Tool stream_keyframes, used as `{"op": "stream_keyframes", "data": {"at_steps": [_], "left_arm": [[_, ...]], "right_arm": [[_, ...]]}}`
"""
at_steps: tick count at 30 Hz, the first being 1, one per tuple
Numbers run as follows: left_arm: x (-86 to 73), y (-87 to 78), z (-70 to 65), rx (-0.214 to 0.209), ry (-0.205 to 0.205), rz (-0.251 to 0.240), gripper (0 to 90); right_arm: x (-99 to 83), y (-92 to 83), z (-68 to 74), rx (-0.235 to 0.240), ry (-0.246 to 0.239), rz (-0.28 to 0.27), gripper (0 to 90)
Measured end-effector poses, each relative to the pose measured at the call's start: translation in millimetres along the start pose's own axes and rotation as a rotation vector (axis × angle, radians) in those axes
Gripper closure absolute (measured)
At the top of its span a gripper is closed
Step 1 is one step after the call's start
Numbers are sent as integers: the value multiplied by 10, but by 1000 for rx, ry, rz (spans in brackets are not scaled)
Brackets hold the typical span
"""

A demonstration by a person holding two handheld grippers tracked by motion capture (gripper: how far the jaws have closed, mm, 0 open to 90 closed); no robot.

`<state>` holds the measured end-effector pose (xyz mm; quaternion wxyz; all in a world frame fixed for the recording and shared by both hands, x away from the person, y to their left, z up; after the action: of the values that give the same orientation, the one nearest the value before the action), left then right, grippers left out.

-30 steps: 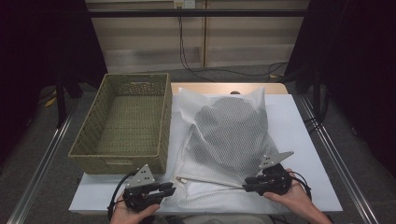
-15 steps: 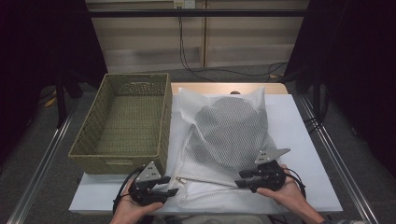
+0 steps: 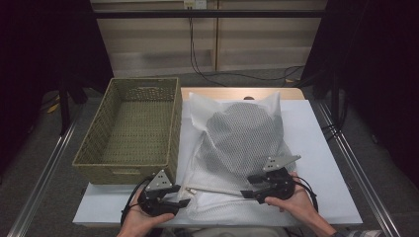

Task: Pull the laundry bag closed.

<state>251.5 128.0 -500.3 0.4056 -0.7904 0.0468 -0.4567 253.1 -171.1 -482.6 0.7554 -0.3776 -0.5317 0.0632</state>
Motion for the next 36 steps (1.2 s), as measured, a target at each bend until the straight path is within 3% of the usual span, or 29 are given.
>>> {"op": "stream_keyframes", "data": {"at_steps": [5,8,9,16,19,21,24,26,27,31,36], "left_arm": [[-44,29,31,33,22,41,450],[-26,38,37,40,23,19,451],[-25,46,42,24,23,23,450],[-33,79,47,63,46,37,487],[-28,75,41,89,49,40,566],[-16,80,43,83,48,50,665],[7,98,42,85,19,51,738],[25,113,39,79,1,51,835],[32,112,47,74,13,58,865],[61,69,6,47,22,37,884],[139,-32,-38,22,19,-46,886]], "right_arm": [[86,145,71,43,-8,12,415],[136,234,98,46,-17,37,408],[154,260,106,54,-12,42,405],[240,404,142,102,-25,59,381],[282,442,161,119,-34,58,376],[301,475,174,135,-48,56,376],[315,525,195,154,-54,70,416],[324,559,208,169,-48,78,449],[331,580,213,179,-49,78,456],[382,634,237,201,-61,84,512],[432,700,285,236,-63,89,605]]}}
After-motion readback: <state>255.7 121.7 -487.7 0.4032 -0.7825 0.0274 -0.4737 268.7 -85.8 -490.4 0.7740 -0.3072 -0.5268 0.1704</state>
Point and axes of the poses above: each handheld gripper's, and its own axes: y roughly forward along the jaws, x roughly out of its top, z roughly to its left, the point moved 5 cm from there along y, roughly forward along the jaws, and after that the axes turned 9 degrees about -y, right-handed, at the moved point
